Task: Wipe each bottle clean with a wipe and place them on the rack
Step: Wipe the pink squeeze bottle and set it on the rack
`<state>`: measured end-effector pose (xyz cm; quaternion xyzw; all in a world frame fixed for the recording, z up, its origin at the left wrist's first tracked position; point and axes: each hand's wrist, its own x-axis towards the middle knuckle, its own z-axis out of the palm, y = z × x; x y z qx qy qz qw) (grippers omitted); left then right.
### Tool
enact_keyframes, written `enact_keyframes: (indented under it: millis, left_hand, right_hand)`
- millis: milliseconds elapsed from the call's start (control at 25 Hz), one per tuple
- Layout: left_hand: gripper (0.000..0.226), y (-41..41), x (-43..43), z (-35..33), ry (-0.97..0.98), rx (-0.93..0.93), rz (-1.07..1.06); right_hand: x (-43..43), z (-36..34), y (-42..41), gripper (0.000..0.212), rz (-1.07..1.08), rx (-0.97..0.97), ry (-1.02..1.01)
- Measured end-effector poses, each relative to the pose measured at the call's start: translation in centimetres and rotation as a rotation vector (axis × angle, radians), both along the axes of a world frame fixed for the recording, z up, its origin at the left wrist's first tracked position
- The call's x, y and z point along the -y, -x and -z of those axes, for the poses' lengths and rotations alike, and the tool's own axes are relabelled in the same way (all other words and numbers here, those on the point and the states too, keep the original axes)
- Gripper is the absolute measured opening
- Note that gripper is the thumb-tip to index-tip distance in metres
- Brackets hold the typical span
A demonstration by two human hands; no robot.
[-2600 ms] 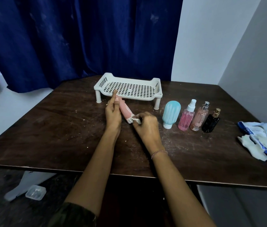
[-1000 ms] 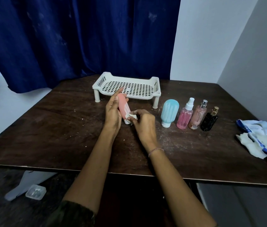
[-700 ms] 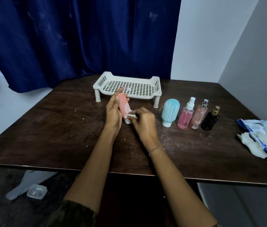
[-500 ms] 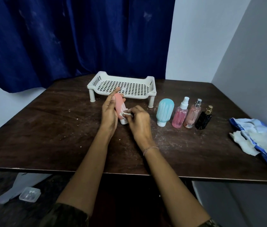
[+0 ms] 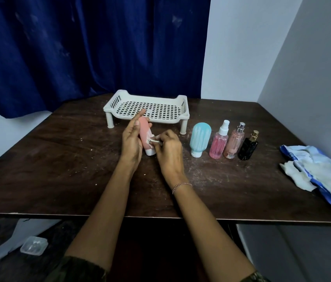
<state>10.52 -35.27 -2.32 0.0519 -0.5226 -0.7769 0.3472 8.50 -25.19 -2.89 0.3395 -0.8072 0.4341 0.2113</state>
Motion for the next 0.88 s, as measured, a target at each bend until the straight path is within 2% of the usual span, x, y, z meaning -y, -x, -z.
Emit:
enact_keyframes:
  millis: [200, 400, 600, 760, 880]
  left_hand:
    - [0.032, -0.1, 0.0, 0.0, 0.013, 0.008, 0.019]
    - [0.032, 0.0, 0.1, 0.3, 0.042, -0.025, 0.033]
    - [0.031, 0.3, 0.4, 0.7, 0.074, -0.012, 0.056]
    - [0.030, 0.4, 0.5, 1.1, 0.113, -0.045, 0.078]
    - [0.027, 0.5, 0.5, 1.2, 0.152, -0.080, 0.073]
  right_hand:
    - [0.1, -0.1, -0.7, 0.004, -0.085, -0.104, -0.122]
    - [0.0, 0.1, 0.4, 0.008, -0.022, 0.008, 0.027]
    - [0.3, 0.0, -0.5, 0.005, -0.051, -0.121, -0.078]
    - [-0.1, -0.1, 0.1, 0.007, 0.026, -0.071, 0.031]
    - [0.0, -0.2, -0.4, 0.007, 0.030, -0.134, -0.001]
